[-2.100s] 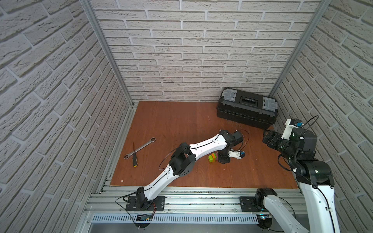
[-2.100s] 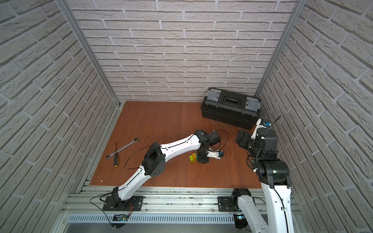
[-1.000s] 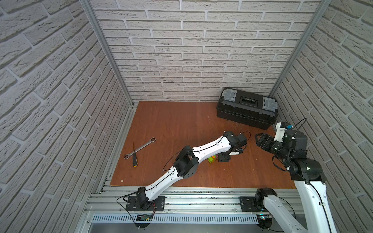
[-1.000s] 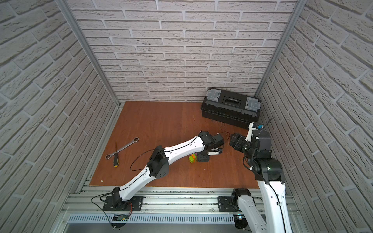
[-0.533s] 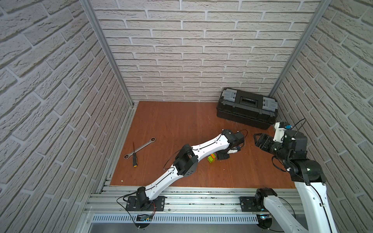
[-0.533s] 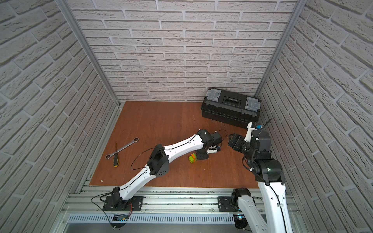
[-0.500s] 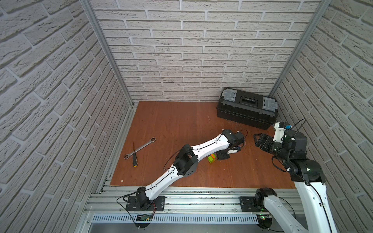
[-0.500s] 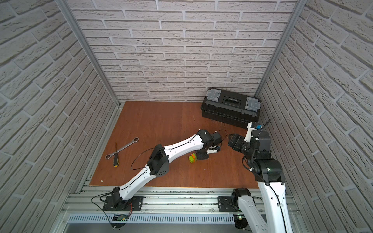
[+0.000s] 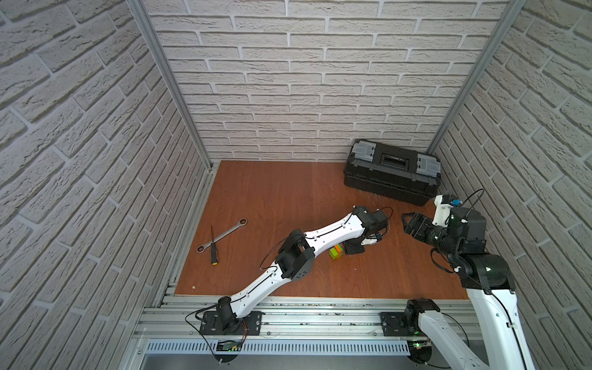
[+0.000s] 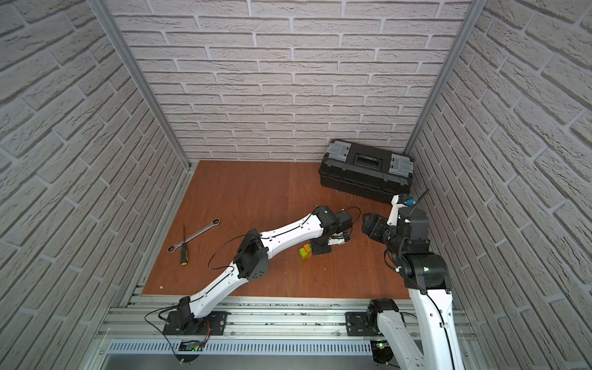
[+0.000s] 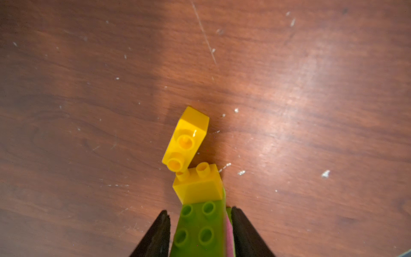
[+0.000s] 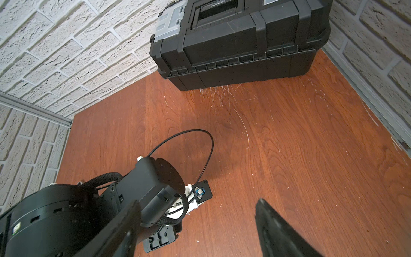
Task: Assemble a carrot with lego
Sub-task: Adjust the lego brick at the center of the board.
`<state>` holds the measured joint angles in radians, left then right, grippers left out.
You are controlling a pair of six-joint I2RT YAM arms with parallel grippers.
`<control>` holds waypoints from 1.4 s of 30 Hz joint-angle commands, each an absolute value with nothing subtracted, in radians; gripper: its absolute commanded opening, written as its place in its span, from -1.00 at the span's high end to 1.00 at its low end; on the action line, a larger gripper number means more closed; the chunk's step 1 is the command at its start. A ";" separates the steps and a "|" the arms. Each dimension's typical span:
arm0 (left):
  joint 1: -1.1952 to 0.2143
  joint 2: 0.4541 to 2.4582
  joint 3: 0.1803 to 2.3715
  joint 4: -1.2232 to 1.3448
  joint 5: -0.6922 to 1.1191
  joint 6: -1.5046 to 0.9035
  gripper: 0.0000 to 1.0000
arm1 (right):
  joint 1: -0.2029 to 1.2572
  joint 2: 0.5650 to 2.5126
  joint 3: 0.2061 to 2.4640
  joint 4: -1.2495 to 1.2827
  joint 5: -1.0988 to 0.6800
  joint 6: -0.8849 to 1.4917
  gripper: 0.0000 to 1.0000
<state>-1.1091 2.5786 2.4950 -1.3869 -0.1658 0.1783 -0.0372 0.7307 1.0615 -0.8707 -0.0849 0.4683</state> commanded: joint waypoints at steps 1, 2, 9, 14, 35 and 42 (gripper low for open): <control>-1.113 2.577 2.482 -1.427 -0.149 0.168 0.07 | -0.031 0.723 1.049 -0.831 -0.089 0.479 -0.62; -1.114 2.573 2.477 -1.429 -0.149 0.168 0.08 | -0.031 0.723 1.049 -0.831 -0.089 0.479 -0.63; -1.116 2.559 2.457 -1.442 -0.134 0.166 0.17 | -0.031 0.726 1.045 -0.836 -0.091 0.477 -0.62; -1.121 2.563 2.459 -1.436 -0.124 0.164 0.18 | -0.031 0.724 1.044 -0.839 -0.092 0.478 -0.62; -1.121 2.452 2.539 -1.375 -0.170 0.167 1.00 | -0.031 0.732 1.061 -0.842 -0.094 0.488 -0.62; -1.087 2.251 2.369 -1.140 -0.144 0.139 1.00 | -0.031 0.761 1.112 -0.854 -0.029 0.432 -0.63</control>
